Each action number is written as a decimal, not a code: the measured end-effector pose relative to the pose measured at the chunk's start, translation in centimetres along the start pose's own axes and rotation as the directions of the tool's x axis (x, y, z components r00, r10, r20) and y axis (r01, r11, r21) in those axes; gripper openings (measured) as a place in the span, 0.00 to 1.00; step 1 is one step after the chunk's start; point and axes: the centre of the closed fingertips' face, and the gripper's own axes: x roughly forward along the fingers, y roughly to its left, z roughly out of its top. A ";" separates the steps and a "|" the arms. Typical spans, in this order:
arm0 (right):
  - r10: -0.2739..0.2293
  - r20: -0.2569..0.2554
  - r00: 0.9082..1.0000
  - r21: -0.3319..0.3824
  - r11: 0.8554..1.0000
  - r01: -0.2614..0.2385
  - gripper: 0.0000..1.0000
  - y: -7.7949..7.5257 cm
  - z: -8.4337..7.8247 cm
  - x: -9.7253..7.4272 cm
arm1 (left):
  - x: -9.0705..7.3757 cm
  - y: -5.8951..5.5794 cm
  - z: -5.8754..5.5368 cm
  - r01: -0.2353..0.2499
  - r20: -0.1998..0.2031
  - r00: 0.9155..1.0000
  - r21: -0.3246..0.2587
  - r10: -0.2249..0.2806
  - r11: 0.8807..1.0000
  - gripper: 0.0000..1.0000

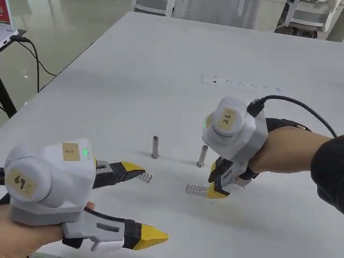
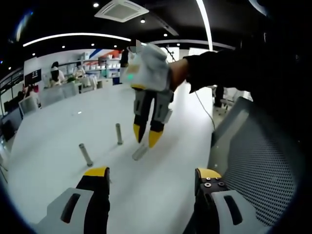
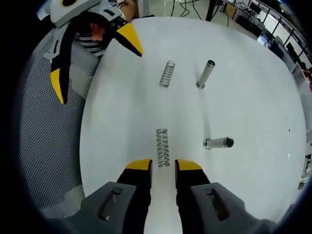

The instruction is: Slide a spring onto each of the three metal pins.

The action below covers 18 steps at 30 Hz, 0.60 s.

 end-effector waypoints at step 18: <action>-0.020 -0.045 0.999 -0.031 0.999 0.018 0.08 -0.3 -0.6 0.9 | 0.2 -0.2 0.0 0.011 -0.002 1.000 -0.005 -0.011 1.000 0.65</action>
